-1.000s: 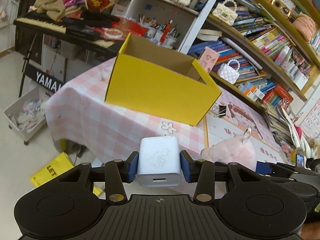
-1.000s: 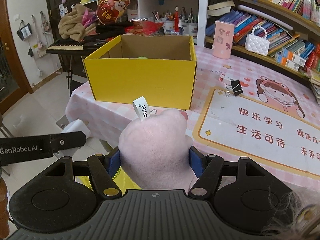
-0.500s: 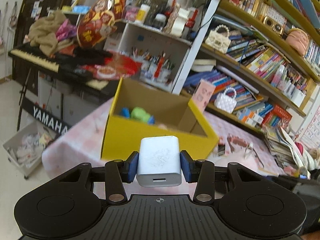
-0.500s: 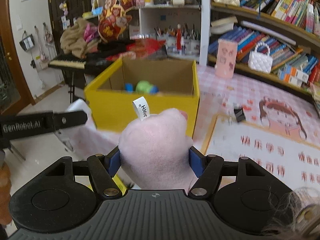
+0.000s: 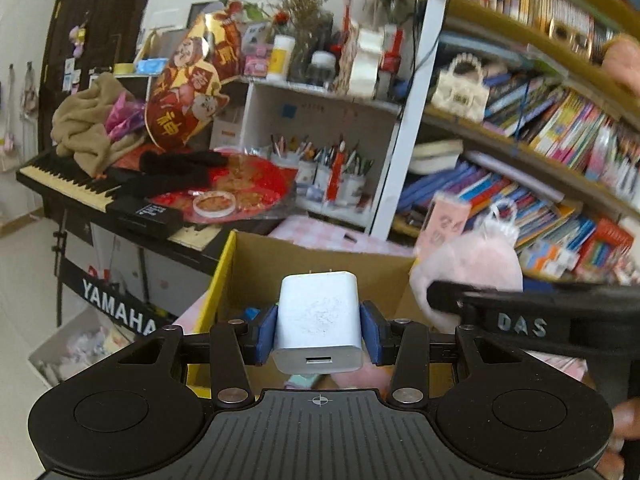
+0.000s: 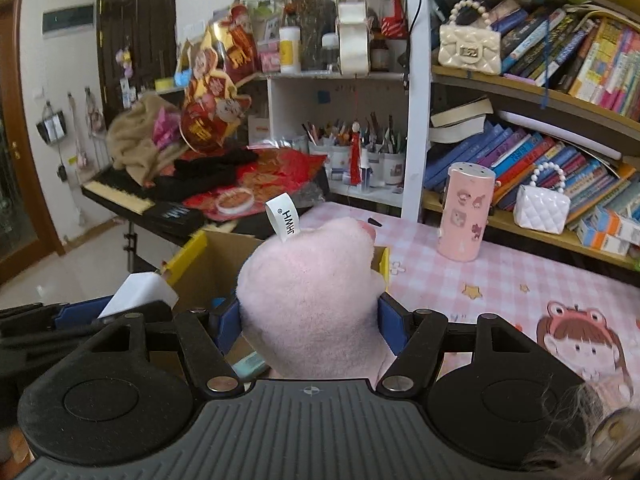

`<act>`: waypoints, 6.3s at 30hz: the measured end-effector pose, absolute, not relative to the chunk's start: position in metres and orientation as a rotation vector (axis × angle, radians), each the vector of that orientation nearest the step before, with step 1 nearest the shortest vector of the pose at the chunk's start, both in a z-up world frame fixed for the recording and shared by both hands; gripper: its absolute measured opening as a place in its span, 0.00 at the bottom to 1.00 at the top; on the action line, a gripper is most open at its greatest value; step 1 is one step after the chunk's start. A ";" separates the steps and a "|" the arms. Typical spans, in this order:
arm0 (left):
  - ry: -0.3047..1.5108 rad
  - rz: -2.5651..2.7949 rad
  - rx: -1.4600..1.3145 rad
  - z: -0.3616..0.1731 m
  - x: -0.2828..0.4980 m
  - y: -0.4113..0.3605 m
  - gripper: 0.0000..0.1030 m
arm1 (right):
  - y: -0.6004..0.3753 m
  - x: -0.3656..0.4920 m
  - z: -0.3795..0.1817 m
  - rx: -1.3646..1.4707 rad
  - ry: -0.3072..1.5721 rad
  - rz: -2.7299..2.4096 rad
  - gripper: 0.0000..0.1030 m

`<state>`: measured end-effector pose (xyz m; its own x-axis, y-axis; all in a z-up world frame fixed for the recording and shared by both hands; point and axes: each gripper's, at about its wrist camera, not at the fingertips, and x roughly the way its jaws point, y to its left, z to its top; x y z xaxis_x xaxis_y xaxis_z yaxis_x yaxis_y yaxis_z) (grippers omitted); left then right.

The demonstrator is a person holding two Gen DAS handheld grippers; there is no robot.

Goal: Organize objects
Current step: 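Lift and carry the charger and pink pig over the yellow box, then open both tools to drop the charger and pig into the box, then move both open tools back toward the black binder clip, then grasp the black binder clip with the left tool while the right tool approaches the white box, then hold the clip in the left tool while the right tool grasps the white cat-printed box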

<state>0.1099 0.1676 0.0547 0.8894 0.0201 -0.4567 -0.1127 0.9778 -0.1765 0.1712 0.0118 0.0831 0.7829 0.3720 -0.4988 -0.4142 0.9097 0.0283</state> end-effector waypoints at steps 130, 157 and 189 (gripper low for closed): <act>0.688 -0.151 0.021 -0.002 0.140 -0.110 0.88 | -0.286 0.138 0.000 0.129 0.734 -0.036 0.70; 0.785 0.115 0.055 -0.057 0.262 -0.111 0.74 | -0.316 0.185 0.001 0.118 0.716 0.038 0.70; 0.768 0.064 -0.088 0.013 0.113 -0.065 0.37 | -0.198 0.292 -0.037 0.018 0.699 0.470 0.70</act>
